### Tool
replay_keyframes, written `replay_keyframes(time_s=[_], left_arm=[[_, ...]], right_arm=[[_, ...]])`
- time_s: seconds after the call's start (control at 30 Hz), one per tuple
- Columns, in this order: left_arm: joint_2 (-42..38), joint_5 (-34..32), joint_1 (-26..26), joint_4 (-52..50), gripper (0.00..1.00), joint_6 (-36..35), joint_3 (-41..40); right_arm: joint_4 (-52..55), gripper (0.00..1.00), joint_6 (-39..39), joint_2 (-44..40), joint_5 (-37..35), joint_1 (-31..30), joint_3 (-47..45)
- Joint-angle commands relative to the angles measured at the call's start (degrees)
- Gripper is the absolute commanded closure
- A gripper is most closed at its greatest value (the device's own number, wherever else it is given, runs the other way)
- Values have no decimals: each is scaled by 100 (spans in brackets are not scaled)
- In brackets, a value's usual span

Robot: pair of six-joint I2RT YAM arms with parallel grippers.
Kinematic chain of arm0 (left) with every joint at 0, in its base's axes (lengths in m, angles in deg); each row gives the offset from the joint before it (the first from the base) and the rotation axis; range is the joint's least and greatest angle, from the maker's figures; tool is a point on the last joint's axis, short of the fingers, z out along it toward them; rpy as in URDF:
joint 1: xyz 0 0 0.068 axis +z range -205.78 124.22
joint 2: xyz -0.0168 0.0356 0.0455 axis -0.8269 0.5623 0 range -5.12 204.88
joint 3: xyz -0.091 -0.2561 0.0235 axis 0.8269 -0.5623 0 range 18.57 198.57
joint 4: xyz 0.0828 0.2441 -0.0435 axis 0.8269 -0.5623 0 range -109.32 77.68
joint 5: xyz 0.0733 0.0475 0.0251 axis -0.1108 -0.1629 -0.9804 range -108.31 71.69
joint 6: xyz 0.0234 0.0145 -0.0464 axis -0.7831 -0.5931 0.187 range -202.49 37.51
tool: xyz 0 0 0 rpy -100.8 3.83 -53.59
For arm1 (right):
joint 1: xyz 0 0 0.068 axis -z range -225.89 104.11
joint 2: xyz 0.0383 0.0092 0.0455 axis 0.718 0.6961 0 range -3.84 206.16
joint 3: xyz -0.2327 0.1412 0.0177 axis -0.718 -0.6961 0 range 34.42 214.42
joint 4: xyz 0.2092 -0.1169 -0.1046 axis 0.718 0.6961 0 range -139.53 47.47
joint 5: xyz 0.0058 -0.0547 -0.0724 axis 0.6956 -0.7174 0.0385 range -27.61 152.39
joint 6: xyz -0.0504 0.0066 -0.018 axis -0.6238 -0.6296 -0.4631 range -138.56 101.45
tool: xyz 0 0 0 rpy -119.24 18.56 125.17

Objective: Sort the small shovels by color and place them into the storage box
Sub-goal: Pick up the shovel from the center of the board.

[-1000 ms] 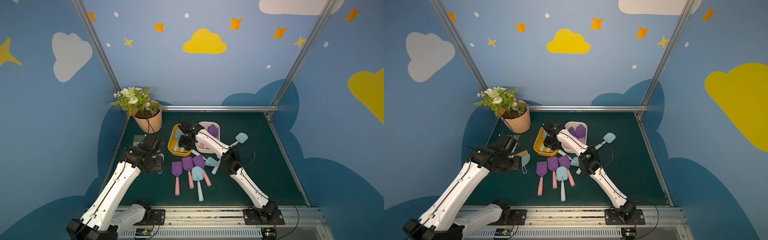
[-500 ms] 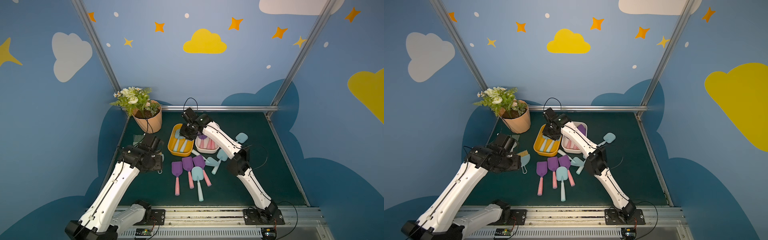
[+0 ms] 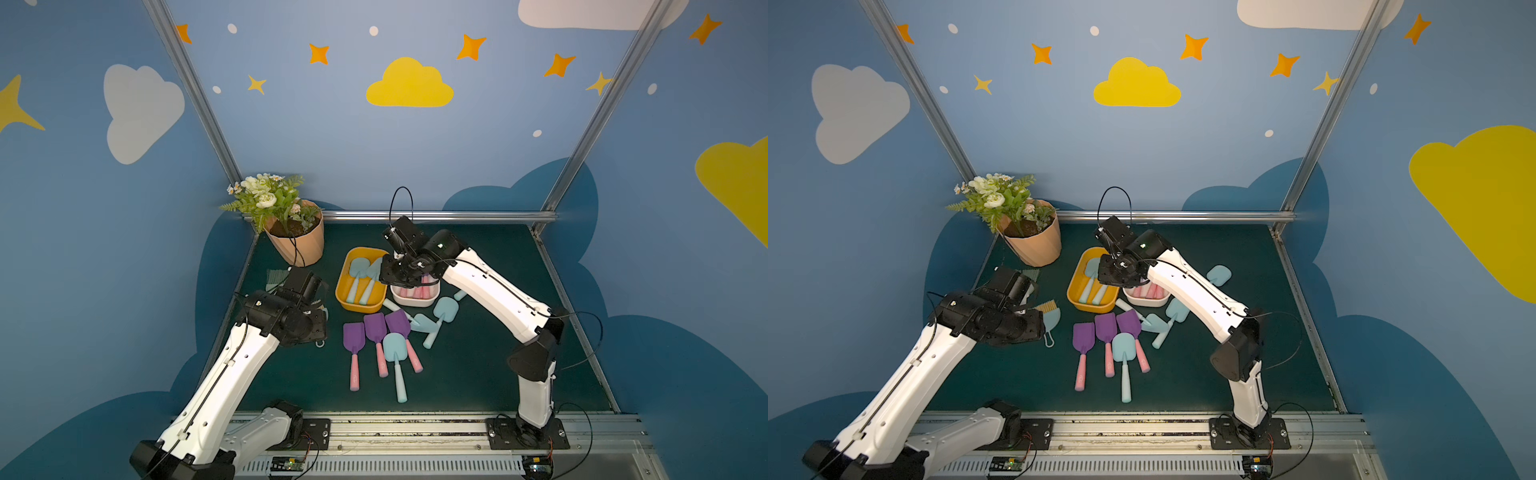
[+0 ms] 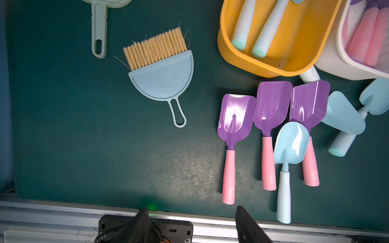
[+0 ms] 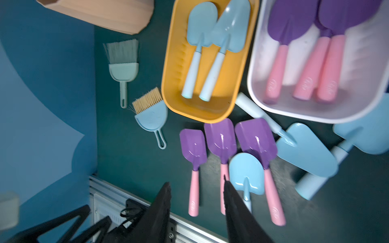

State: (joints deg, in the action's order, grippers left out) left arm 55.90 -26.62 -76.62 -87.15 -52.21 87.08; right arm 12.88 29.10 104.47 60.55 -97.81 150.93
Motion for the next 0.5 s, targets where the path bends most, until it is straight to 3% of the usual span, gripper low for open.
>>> replay_keyframes(time_s=[0.0, 0.2, 0.47], left_arm=[[19, 206, -187, 67, 42, 309, 48], [261, 14, -951, 100, 42, 833, 84], [685, -118, -1917, 157, 42, 1675, -172]], right_arm=[[-73, 57, -179, -581, -182, -3, -853], [-140, 58, -143, -1575, -328, 72, -2289], [-133, 58, -48, -2793, -647, 313, -3541]])
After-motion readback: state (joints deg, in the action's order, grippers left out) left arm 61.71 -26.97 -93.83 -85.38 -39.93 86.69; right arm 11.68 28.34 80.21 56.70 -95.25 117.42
